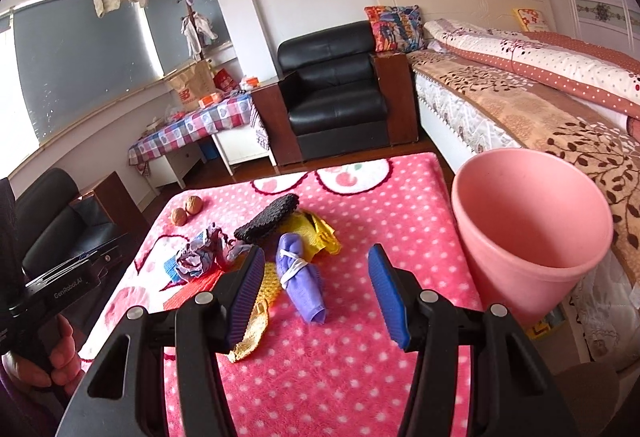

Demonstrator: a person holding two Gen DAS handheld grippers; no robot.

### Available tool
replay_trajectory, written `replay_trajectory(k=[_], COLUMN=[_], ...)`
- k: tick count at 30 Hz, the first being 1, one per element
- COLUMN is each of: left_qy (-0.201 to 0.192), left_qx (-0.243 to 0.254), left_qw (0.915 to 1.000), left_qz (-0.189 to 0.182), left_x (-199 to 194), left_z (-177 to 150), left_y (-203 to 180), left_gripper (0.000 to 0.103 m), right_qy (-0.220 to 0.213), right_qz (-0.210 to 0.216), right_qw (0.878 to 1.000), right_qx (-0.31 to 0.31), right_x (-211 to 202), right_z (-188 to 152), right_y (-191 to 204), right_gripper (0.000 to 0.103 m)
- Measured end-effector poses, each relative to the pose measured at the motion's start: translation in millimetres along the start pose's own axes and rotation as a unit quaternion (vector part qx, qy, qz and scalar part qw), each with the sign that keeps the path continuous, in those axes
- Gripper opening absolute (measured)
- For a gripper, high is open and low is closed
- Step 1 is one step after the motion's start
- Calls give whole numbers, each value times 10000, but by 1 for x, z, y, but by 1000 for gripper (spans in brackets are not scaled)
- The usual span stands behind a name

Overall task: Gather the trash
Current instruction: 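Move both open tools back over the items on the table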

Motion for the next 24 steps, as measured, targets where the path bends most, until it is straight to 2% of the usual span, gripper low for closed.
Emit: replay_trajectory(k=[6,11,19,24], left_qy=[123,367,819,816], left_qx=[-92,97,15,149], left_qw=[9996,9992,9963,9962], left_qz=[231,93,-270,-265], left_x=[-2,2,22,31], left_z=[-12,-29,-51,-47], left_y=[29,23,8,1], left_gripper=[37,37,37,37], right_qy=[222,332,469,671], right_qz=[90,201,224,254], right_qw=[9997,9992,9984,9972], right_qx=[-54,-85,-240,-186], right_x=[19,29,35,43], right_z=[-10,-16,-25,-32], right_y=[7,13,18,16], right_gripper=[54,54,54,54])
Point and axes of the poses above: each gripper's, at about its wrist camera, not at the fingertips, and x roughly the way its jaws point, y to its left, z to its top, the point moved 8 cm from there along x, roughly the way its jaws point, and after that the axes turned 2 degrees about -y, right-handed, at the moved point
